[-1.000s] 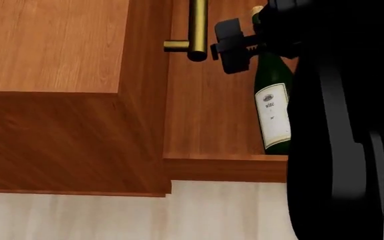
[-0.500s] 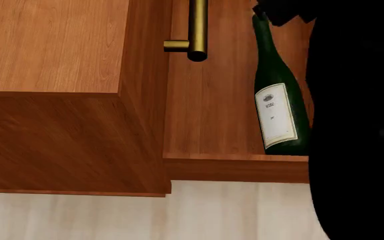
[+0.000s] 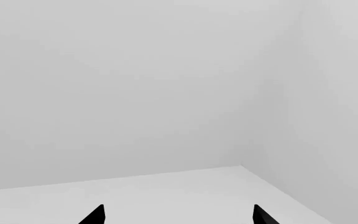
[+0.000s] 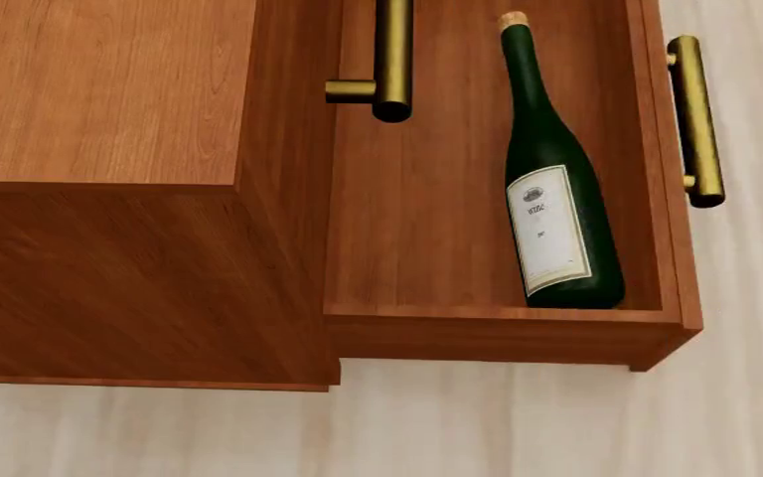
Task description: Put the wine bottle in the bottom drawer of the cabinet.
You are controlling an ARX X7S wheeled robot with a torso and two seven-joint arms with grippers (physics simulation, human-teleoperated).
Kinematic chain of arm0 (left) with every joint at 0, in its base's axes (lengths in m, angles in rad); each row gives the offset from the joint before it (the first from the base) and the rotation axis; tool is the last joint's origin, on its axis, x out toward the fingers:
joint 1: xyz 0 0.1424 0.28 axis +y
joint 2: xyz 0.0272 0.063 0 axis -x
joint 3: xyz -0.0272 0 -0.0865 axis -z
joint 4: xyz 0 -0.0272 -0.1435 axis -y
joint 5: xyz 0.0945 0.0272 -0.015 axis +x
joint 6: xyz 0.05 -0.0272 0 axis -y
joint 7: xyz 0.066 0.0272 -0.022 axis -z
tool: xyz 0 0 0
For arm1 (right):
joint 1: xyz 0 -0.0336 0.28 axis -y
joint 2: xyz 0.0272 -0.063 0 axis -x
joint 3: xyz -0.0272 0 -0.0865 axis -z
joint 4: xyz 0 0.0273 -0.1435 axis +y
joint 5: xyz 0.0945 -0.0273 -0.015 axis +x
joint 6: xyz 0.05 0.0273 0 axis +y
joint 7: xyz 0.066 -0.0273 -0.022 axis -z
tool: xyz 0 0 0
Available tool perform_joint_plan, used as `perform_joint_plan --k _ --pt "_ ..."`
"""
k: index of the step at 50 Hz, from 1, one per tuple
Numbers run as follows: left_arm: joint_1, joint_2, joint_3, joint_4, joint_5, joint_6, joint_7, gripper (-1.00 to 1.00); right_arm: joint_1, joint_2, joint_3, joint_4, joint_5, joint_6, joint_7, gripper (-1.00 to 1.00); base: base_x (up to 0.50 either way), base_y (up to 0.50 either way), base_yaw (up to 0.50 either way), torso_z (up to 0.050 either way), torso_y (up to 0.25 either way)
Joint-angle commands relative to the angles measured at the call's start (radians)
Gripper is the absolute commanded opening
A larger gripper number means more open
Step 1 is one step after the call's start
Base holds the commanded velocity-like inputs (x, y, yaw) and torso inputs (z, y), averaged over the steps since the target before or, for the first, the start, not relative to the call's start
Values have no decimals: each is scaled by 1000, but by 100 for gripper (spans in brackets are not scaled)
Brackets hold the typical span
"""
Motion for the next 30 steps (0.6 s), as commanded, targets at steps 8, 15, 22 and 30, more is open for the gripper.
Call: perform_joint_plan --k 8,15,22,30 --pt "2 -1 2 -2 -2 2 0 100 4 196 568 -265 -216 441 248 100 0 0 0 0 0" --pt "1 -4 5 -3 -2 1 -1 100 -8 252 675 -354 -139 538 374 100 0 0 0 0 0" --pt "1 -4 10 -7 2 3 1 100 -20 299 781 -415 -10 613 529 100 0 0 0 0 0" --pt "0 -9 17 -9 7 0 -2 100 -27 359 857 -469 197 652 746 100 0 0 0 0 0"
